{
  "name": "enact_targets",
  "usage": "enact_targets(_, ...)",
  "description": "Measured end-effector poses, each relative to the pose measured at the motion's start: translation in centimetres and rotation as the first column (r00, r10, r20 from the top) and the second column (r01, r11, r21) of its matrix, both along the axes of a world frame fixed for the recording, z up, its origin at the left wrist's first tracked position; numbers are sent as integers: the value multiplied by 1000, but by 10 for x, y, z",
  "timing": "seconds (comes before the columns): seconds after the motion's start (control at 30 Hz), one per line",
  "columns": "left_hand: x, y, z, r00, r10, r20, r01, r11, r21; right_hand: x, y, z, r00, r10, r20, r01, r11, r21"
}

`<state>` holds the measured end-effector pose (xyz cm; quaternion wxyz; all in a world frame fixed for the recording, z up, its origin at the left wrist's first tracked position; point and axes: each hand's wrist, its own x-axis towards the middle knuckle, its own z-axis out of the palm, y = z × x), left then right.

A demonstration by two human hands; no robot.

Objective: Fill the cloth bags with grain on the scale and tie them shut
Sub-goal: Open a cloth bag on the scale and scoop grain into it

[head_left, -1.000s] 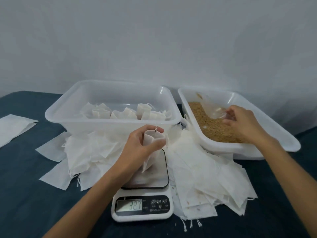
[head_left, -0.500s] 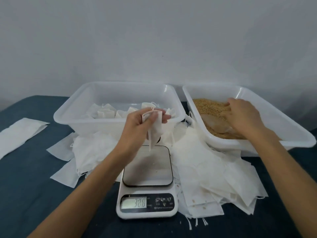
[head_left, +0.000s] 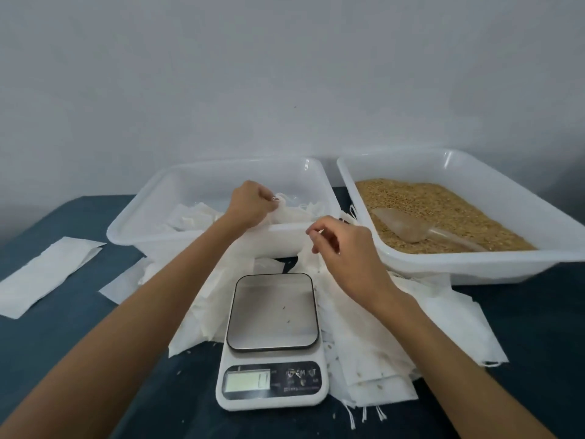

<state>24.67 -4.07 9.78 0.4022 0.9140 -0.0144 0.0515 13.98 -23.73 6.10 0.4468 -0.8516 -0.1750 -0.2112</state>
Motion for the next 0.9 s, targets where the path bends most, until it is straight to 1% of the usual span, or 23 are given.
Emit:
enact_targets(0.07,-4,-2,3,999,-8,33,5,995,102,4,-2,0,999,-1,-47,6,993,119)
enact_targets(0.1,-10,-3,4,996,-6,92,-8,989,147,5,-3,1,997,16,-73,-2,982,189)
enact_targets(0.13,-18,-5,6,982,-3,186,-30,985,173,6,-4,3,995,43,-87,-20,967,255)
enact_targets(0.2,-44,-10,7,908,-43,416,-27,986,162,6,-7,8,990,110,-83,-70,918,389)
enact_targets(0.23,-58,-13,4,872,-92,480,14,987,162,6,-9,11,987,142,-77,-91,882,461)
enact_targets(0.27,-71,-17,1,855,-164,492,81,979,186,6,-12,14,982,172,-75,-107,840,532)
enact_targets(0.3,-84,-22,-5,854,-253,455,169,961,218,7,-14,16,976,201,-79,-115,794,597)
enact_targets(0.37,-105,-33,-17,852,-437,287,367,891,266,8,-17,18,961,258,-100,-117,707,697)
enact_targets(0.43,-120,-48,-30,802,-583,128,532,795,291,10,-18,19,948,302,-102,-123,642,756)
enact_targets(0.47,-125,-55,-37,777,-625,80,577,757,306,11,-19,19,943,320,-96,-130,617,776)
enact_targets(0.53,-131,-67,-46,762,-644,69,584,729,356,12,-20,18,935,345,-86,-139,577,805)
enact_targets(0.6,-132,-74,-50,763,-639,100,558,728,399,13,-22,19,928,363,-85,-135,539,831)
enact_targets(0.7,-130,-79,-49,733,-665,141,532,690,491,14,-24,22,915,394,-91,-115,470,875)
enact_targets(0.8,-130,-81,-47,675,-690,262,453,668,591,13,-24,24,907,408,-103,-101,448,888)
enact_targets(0.9,-131,-80,-49,665,-700,259,409,632,658,13,-25,24,896,431,-108,-98,430,898)
